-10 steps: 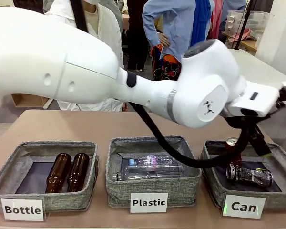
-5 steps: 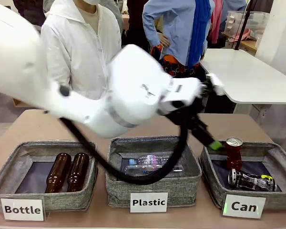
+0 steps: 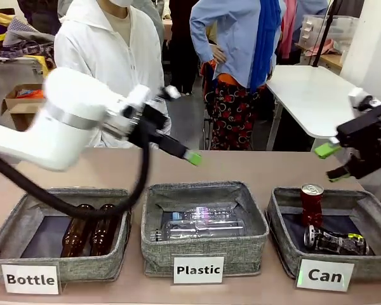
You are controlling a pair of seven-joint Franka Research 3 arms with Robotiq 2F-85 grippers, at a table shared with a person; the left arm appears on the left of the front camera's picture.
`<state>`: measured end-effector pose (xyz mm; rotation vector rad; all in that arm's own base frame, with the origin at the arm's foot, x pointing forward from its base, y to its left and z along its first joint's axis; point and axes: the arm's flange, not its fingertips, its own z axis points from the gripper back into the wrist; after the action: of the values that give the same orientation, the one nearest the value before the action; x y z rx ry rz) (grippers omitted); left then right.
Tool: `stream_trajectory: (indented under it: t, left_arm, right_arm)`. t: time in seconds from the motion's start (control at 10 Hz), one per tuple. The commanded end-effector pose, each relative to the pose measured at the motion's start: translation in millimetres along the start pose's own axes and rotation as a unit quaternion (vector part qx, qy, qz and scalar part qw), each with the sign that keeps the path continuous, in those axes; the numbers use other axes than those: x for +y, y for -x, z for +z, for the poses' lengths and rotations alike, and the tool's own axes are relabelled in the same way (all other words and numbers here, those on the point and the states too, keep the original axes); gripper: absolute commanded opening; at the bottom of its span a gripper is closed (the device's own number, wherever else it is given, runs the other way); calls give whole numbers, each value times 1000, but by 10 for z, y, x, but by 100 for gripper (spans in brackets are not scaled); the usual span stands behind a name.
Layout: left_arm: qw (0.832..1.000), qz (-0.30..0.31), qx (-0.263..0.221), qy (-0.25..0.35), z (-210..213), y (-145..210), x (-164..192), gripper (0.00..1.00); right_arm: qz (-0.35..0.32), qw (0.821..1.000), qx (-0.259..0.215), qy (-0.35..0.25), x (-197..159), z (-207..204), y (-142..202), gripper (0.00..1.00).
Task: Sort the can waste into the basket.
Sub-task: Pick up the can waste from the table and place it in the right Fabric basket.
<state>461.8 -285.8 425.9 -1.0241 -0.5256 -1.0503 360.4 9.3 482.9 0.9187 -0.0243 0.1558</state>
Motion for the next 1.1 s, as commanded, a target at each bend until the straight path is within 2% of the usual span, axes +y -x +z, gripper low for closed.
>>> stream_trajectory:
  t: [0.0, 0.1, 0.2, 0.4, 0.5, 0.6, 0.7, 0.8, 1.0]
  left_arm:
    - [993, 104, -16, 55, 1332, 452, -519, 100]
    - [985, 145, -23, 86, 1619, 606, -364, 100]
    - [976, 173, -64, 115, 1882, 808, -259, 100]
    - [951, 240, -137, 142, 2101, 1309, -29, 100]
    - [945, 250, -150, 146, 2070, 1423, -13, 100]
    - [966, 202, -92, 131, 2127, 1153, 70, 100]
    - [966, 202, -92, 131, 2127, 1153, 70, 100]
    - [966, 202, -92, 131, 2127, 1153, 70, 100]
    - [966, 202, -92, 131, 2127, 1153, 70, 100]
  right_arm:
    - [31, 999, 30, -15, -1, -105, -226, 100]
    - [49, 998, 38, -29, 22, -161, -310, 100]
    - [67, 994, 51, -65, 55, -171, -359, 100]
    - [73, 976, 100, -180, -11, -264, -554, 100]
    - [54, 968, 83, -233, -132, -319, -701, 100]
    - [24, 957, 49, -283, -278, -352, -811, 100]
    - [-21, 948, -14, -318, -406, -368, -867, 100]
    - [53, 971, 71, -222, -131, -377, -596, 100]
    - [53, 971, 71, -222, -131, -377, -596, 100]
